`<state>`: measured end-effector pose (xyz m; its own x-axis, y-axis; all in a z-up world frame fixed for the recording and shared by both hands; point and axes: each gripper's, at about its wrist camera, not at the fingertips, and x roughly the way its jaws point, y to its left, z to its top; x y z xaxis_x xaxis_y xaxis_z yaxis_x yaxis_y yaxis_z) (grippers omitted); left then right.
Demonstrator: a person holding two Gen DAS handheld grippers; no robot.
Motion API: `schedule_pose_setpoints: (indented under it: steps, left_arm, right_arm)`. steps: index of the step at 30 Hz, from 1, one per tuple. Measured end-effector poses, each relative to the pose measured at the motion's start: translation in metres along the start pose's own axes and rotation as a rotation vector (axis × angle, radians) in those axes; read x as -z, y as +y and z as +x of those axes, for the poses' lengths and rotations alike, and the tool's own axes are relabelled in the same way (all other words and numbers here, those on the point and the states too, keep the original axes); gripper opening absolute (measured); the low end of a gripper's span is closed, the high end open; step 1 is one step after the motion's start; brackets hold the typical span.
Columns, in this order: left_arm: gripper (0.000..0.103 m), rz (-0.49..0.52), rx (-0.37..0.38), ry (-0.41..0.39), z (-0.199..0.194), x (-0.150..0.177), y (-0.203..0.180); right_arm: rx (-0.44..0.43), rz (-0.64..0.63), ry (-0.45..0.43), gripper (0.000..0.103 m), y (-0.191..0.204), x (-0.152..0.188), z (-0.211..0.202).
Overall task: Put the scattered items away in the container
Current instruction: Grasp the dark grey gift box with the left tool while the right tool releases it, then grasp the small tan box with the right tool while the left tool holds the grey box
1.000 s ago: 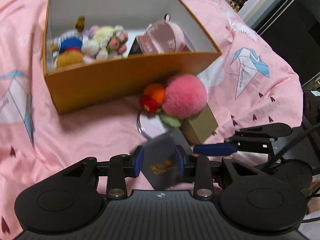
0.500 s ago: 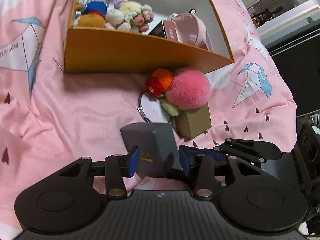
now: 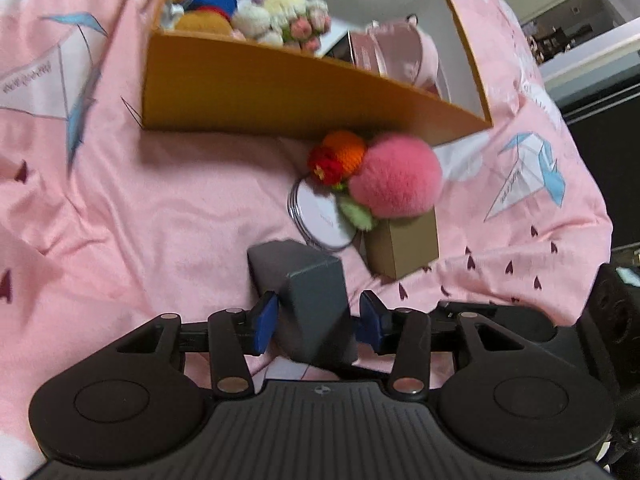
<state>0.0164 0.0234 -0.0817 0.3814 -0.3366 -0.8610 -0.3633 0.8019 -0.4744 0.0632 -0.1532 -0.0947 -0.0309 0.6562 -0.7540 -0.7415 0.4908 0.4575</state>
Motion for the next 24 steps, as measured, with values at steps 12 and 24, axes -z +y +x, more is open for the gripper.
schedule_pose_setpoints:
  steps: [12, 24]
  left_arm:
    - [0.045, 0.004, -0.009, -0.017, -0.001, 0.002, 0.002]
    - [0.044, 0.209, -0.167, -0.113, -0.026, -0.006, -0.017]
  right_arm:
    - [0.079, -0.032, -0.021, 0.039, 0.0, -0.004, -0.018]
    - [0.56, 0.067, -0.077, 0.055, -0.045, -0.018, -0.034]
